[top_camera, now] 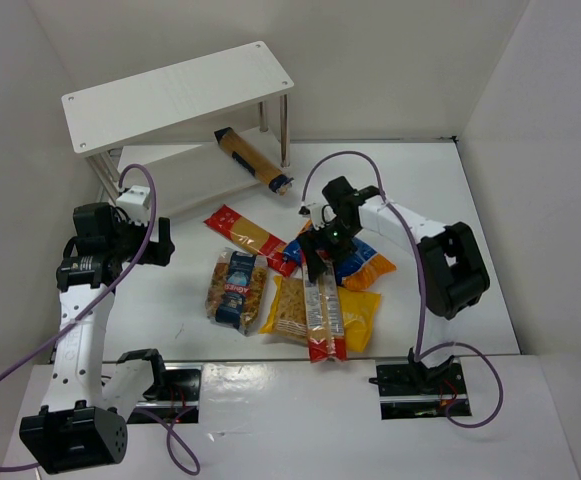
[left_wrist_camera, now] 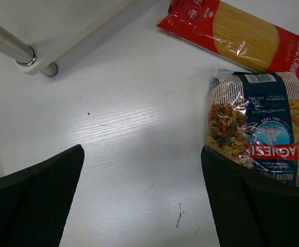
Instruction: Place and organize the pasta boxes and bags onto the shelf
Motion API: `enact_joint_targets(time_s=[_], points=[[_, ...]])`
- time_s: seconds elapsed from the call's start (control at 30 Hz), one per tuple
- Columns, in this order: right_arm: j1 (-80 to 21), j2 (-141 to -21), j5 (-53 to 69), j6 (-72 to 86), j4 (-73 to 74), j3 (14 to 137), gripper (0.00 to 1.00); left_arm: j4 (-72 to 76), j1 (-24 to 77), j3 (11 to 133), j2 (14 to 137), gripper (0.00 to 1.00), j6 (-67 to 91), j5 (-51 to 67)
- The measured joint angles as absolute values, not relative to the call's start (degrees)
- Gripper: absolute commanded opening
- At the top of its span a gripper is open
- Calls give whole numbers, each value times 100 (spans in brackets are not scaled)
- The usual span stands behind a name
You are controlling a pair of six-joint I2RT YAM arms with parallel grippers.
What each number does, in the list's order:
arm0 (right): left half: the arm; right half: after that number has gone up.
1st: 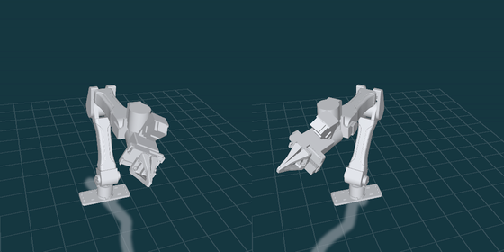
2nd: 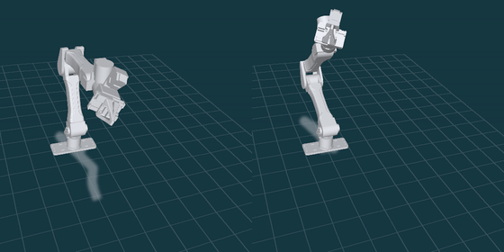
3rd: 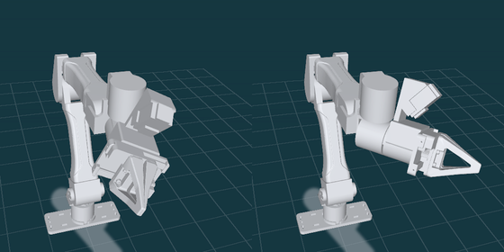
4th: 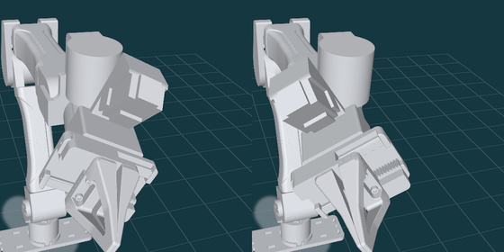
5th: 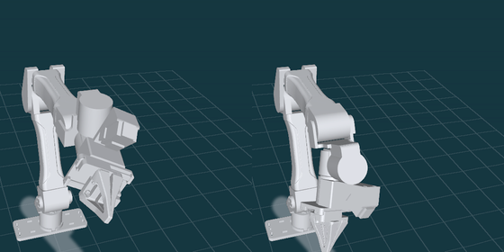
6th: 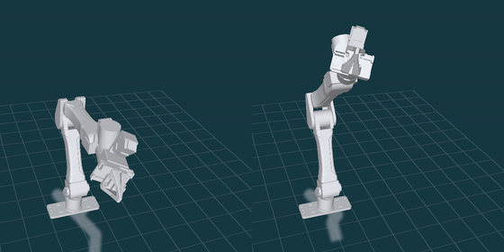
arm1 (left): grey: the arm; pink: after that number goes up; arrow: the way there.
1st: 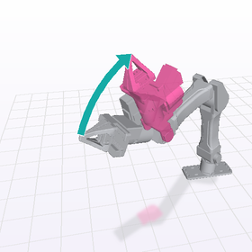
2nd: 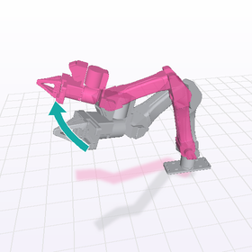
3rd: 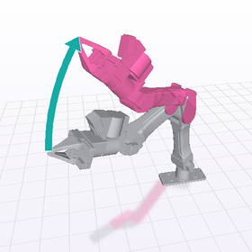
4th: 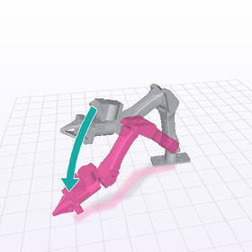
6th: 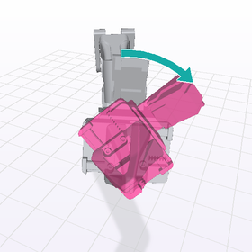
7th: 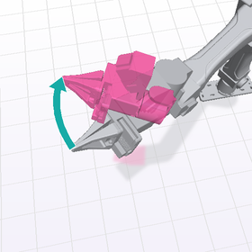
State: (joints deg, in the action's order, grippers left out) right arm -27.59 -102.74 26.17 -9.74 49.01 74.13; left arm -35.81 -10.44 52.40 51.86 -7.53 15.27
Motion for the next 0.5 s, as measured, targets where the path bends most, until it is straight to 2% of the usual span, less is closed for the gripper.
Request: enact_joint_targets(time_s=[0.17, 0.5], points=[[-2882, -10344, 2630, -875, 4764, 7507, 90, -3581, -1044, 5240, 5186, 100, -753, 1529], [-3326, -10674, 2351, -644, 4617, 7745, 91, -3581, -1044, 5240, 5186, 100, -755, 1529]])
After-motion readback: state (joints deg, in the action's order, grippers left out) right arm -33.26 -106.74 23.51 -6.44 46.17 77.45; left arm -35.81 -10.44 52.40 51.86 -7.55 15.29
